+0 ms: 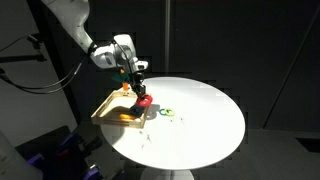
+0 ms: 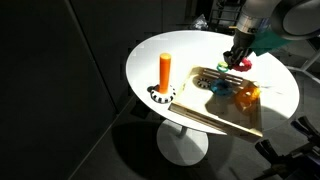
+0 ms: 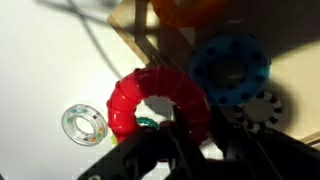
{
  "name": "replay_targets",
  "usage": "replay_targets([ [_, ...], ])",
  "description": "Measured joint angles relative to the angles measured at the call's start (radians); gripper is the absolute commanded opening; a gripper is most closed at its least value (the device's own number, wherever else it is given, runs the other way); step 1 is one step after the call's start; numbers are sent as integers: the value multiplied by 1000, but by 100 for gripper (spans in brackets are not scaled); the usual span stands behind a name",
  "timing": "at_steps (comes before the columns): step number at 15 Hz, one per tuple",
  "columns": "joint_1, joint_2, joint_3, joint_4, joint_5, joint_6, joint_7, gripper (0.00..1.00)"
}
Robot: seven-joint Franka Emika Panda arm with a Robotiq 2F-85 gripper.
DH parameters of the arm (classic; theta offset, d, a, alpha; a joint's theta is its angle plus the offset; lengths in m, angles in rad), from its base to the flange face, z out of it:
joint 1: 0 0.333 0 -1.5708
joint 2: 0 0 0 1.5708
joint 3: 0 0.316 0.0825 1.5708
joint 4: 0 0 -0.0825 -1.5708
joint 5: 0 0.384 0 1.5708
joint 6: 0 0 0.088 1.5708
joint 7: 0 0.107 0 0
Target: Move the pink toy to the table
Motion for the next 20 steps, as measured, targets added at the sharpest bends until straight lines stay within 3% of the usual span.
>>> replay_targets([
  [4, -7, 2, -55, -3, -91, -41, 91, 11],
  [5, -8, 4, -67, -4, -116, -53, 117, 15],
  [6, -11, 6, -76, -5, -140, -64, 140, 56],
  [8, -20, 14, -85, -9, -173, -82, 174, 63],
  [12, -34, 28, -85, -17, -184, -106, 192, 96],
  [14, -36, 29, -83, -21, -184, -115, 192, 100],
  [20, -71, 26, -35, -23, -131, -141, 140, 100],
])
